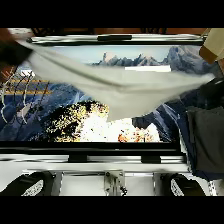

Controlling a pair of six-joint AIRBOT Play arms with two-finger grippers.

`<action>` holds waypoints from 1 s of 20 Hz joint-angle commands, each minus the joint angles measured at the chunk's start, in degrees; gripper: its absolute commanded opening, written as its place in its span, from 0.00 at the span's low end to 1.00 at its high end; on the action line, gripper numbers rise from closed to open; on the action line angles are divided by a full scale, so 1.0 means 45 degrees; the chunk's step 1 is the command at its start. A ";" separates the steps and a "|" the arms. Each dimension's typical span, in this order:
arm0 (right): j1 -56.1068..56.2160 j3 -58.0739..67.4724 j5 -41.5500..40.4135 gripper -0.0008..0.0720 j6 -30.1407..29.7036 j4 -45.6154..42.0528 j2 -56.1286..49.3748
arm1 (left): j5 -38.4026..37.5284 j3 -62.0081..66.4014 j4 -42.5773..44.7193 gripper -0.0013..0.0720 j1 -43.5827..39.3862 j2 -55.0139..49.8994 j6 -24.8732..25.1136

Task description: Fold the shirts.

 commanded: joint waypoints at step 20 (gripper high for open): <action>0.0024 -0.2215 0.0194 0.11 0.2074 0.3220 -0.4886 | -0.0243 -1.0909 -0.0087 0.07 0.0199 0.1205 -0.1350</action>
